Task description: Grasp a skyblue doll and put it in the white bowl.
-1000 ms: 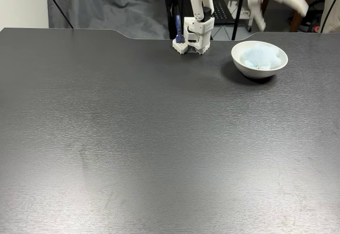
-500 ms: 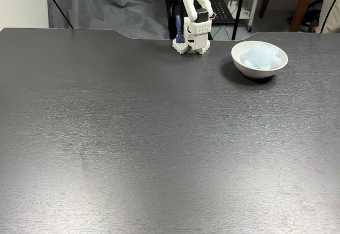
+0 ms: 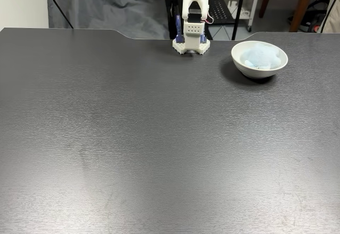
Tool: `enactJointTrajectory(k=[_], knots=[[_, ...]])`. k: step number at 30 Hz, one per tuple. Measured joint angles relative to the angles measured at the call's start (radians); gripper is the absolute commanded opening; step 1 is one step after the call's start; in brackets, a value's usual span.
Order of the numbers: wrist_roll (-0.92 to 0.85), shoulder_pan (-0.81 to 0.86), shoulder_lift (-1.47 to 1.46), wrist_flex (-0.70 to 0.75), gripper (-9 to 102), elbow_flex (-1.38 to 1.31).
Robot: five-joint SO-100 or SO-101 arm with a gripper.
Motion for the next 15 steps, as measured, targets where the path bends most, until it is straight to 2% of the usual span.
enactJointTrajectory(k=[3, 9, 15], knots=[[0.044, 0.0, 0.008, -0.138, -1, 0.12], [0.235, -0.008, 0.11, -0.563, -1, 0.491], [0.374, -0.048, 0.376, -0.664, -1, 0.946]])
